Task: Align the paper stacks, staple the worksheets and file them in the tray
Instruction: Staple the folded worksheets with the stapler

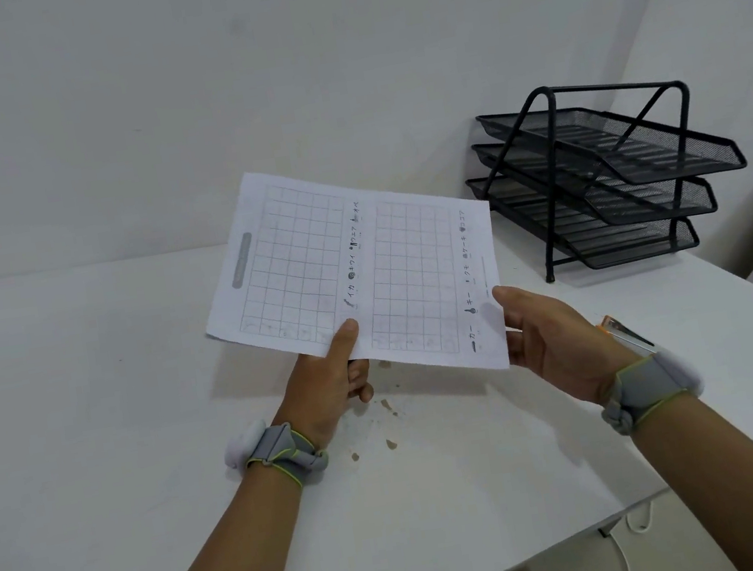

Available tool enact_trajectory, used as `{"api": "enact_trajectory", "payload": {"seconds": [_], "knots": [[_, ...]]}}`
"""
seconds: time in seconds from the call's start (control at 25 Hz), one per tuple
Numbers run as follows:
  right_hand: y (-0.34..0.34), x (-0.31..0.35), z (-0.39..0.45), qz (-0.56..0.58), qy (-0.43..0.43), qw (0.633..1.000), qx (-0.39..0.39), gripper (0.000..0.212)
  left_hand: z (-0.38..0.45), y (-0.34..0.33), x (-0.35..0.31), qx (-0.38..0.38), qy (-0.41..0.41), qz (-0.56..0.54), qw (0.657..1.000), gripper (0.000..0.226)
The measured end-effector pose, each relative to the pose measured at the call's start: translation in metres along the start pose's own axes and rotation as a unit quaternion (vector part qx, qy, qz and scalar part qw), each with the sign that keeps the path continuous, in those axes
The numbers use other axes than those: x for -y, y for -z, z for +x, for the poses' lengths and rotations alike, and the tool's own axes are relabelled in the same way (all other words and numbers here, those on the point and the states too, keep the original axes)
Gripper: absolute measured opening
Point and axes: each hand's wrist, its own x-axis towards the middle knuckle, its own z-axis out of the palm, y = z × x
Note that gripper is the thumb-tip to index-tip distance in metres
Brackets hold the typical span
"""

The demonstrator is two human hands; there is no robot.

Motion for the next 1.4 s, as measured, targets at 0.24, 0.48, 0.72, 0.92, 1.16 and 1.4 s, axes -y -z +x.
{"api": "enact_trajectory", "payload": {"seconds": [0.24, 0.48, 0.72, 0.92, 1.16, 1.4], "knots": [[-0.001, -0.006, -0.004, 0.09, -0.082, 0.992, -0.02, 0.036, 0.002, 0.003, 0.005, 0.051, 0.026, -0.003, 0.998, 0.027], [-0.004, -0.016, -0.009, 0.032, -0.031, 0.998, -0.046, 0.026, 0.007, 0.005, 0.012, 0.045, 0.04, 0.014, 0.998, 0.022], [-0.014, -0.028, -0.011, 0.074, 0.043, 0.993, -0.081, 0.027, 0.012, 0.009, 0.011, 0.02, 0.038, -0.044, 0.998, 0.023], [-0.016, -0.033, -0.013, 0.1, 0.046, 0.988, -0.107, 0.022, 0.01, 0.007, 0.008, 0.016, 0.039, -0.041, 0.998, 0.021], [-0.016, -0.032, -0.011, 0.18, 0.037, 0.969, -0.165, 0.021, 0.011, 0.004, 0.008, -0.017, 0.015, -0.005, 1.0, 0.019], [-0.02, -0.032, 0.0, 0.198, -0.01, 0.952, -0.233, 0.016, 0.013, 0.007, 0.011, -0.021, 0.023, 0.005, 1.0, 0.024]]}}
